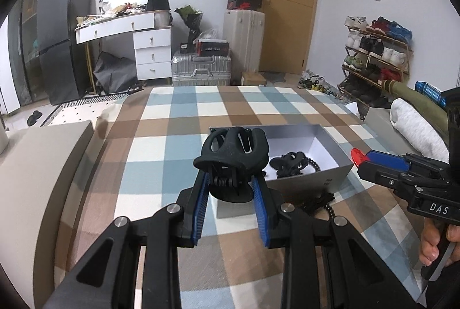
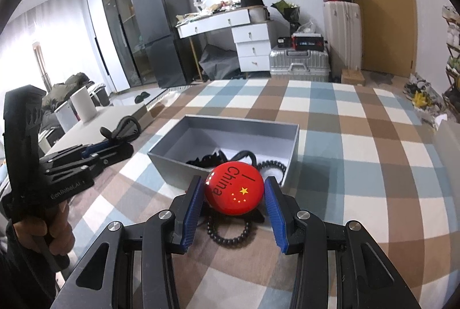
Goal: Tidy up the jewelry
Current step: 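Carry the red badge and claw clip into the grey box and open both grippers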
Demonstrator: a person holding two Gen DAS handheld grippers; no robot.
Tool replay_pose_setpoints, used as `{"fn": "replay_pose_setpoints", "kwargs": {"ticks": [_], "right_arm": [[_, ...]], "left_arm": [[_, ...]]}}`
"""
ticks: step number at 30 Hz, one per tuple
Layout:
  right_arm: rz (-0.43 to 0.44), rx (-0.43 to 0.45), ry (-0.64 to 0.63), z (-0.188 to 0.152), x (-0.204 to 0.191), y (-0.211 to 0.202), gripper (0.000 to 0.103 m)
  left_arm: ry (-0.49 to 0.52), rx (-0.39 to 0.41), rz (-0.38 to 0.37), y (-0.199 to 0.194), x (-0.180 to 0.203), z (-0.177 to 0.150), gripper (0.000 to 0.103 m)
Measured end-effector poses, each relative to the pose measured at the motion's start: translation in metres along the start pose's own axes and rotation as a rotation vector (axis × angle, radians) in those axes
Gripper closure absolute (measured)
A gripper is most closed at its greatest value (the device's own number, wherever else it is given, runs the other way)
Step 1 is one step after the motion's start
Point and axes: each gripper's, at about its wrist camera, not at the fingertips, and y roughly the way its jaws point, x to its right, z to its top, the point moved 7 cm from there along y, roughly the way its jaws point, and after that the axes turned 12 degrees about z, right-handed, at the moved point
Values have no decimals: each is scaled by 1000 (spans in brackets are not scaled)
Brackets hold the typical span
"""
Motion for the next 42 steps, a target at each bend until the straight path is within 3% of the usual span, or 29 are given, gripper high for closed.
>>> {"fn": "replay_pose_setpoints", "kwargs": {"ticks": [15,32,42], "right_arm": [[5,61,49,21,11,4,61],[10,23,118,16,24,36,61],[-6,8,126,16,25,49,61]], "left_arm": [[-9,41,-32,20,19,11,79],[-14,-8,-88,31,33,2,79],[-21,-16,-70,33,30,1,79]]}}
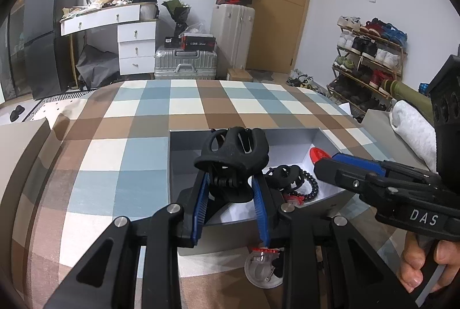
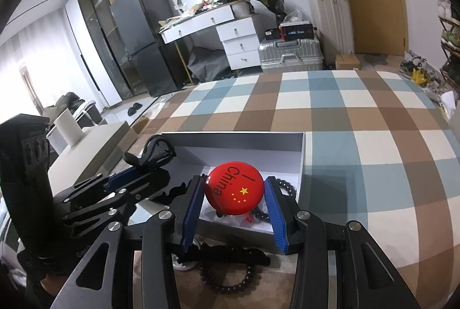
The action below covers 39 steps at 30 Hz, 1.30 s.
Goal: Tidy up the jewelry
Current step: 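Carry the red badge and claw clip into the grey box and open both grippers, then withdraw both grippers from the box toward the remaining items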
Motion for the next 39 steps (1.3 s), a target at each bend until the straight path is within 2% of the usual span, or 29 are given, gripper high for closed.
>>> {"fn": "replay_pose_setpoints", "kwargs": {"ticks": [11,14,20,21,22,23,25,28,31,35,37,39], "right_arm": [[-34,-10,-1,1,2,8,60],[-52,10,9,3,3,3,49],[-72,24,-15,4,1,-9,43],[-74,25,-19,4,1,-11,35],[-78,27,-23,2,1,-13,29],[-75,30,-26,2,0,-15,28],[-67,23,-31,-2,0,-19,25],[-71,10,-38,-7,3,-22,21],[-83,-12,-29,-14,10,-25,16],[-101,-20,-6,-21,21,-34,5],[-111,-15,9,-22,27,-39,0],[-117,-10,28,-24,32,-43,0]], "left_arm": [[41,15,30,1,3,-2,79],[36,16,37,1,2,-2,79],[29,20,30,-1,1,-3,79],[29,18,25,-1,2,-2,78],[31,12,23,0,3,-3,75],[33,8,26,0,3,-3,72],[36,10,25,-2,4,-3,52],[21,24,-2,-9,5,-2,33],[26,39,-15,-15,6,-2,22],[55,45,24,-25,5,-7,10],[68,35,29,-30,4,-11,2],[85,27,44,-35,1,-15,2]]}}
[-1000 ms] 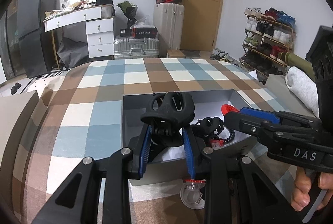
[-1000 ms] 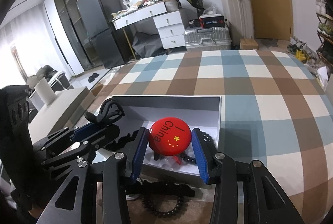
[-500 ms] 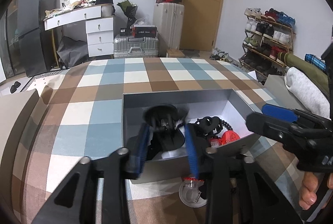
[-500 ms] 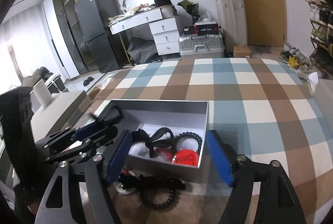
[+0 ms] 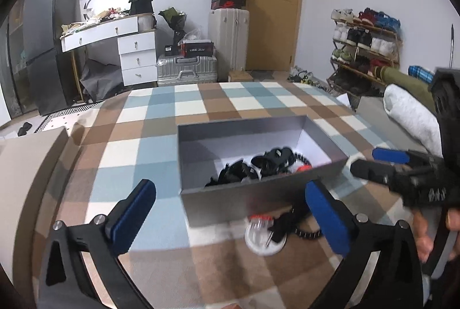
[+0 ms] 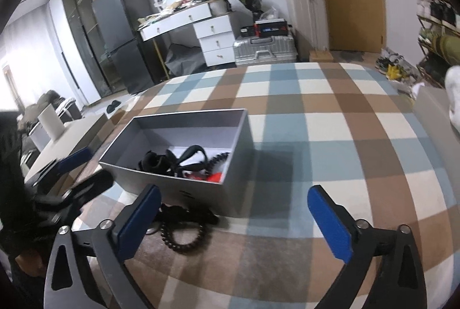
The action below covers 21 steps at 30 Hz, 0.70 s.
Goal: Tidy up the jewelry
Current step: 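Withdraw both grippers from the box toward the remaining items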
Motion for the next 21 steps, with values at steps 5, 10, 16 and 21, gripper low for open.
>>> {"fn": "replay_pose_setpoints", "kwargs": {"ticks": [5,10,16,21], "right_arm": [[-15,-24,15,-1,4,2,0],[-10,-87,-37,-10,-8,12,0],[-2,-151,-105,-27,-24,24,0],[15,-169,-107,-32,-30,29,0]], "left_arm": [[42,-49,47,-8,-7,-13,2],[22,-90,42,-10,-14,-25,1],[3,-112,54,-2,-20,-31,1],[-16,-146,62,5,-24,-37,2]]}}
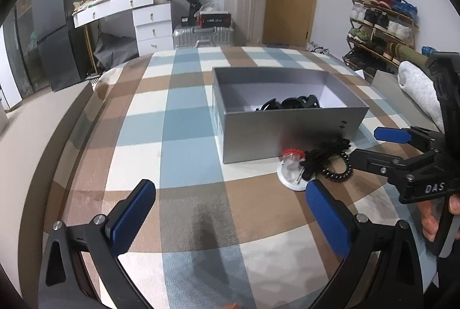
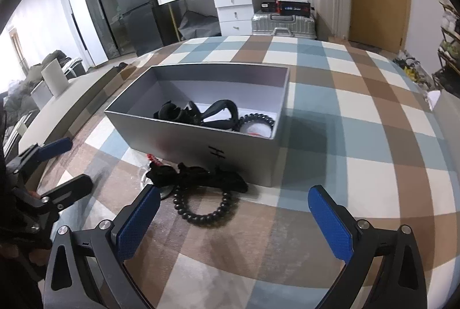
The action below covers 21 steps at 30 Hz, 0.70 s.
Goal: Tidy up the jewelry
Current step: 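Withdraw both grippers from the box toward the remaining items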
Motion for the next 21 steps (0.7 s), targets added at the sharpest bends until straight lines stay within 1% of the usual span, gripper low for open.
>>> {"fn": "replay_pose_setpoints", "kwargs": {"ticks": [7,11,17,21], "right_arm": [[22,-10,6,-1,-7,7,0],[30,-33,19,-2,-11,16,0],[47,-59,-14,-1,-27,29,0],[41,-72,-11,-1,-30,37,0]], "left_arm": [[-17,-13,-1,0,-4,-3,2],[-39,-14,-3,-1,-9,-3,2],[-67,-18,-5,-1,-16,-2,2],[-81,-26,-7,0,-19,-4,2]]}}
